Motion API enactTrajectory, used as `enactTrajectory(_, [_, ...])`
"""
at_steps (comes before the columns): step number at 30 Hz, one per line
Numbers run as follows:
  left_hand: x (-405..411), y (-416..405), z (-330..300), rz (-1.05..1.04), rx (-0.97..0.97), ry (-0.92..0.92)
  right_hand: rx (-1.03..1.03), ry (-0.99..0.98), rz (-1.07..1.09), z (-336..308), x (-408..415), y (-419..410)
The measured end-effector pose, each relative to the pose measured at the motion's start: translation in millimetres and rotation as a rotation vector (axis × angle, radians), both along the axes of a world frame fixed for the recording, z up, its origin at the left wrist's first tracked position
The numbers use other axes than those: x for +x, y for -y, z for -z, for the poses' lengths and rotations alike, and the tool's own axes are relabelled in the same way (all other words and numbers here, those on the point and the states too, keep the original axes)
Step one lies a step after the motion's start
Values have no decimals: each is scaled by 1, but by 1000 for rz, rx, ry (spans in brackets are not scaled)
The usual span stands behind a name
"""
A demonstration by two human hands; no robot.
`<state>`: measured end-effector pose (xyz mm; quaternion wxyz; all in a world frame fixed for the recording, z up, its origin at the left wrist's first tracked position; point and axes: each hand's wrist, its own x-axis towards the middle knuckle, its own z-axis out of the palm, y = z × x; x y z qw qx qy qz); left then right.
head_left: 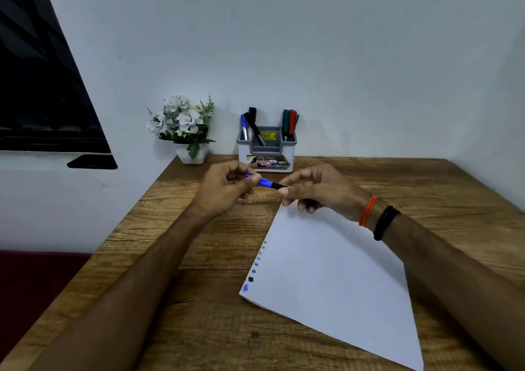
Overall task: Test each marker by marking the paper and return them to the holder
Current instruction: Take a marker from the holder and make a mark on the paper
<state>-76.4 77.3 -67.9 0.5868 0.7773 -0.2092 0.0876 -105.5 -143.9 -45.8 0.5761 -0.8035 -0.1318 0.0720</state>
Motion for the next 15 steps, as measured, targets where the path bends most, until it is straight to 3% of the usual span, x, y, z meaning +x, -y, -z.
enactTrajectory(5, [-3,0,1,98,19,-102,284,46,72,9,3,3])
enactTrajectory(15, [-17,13,-2,228,249,-44,250,144,39,25,0,-14])
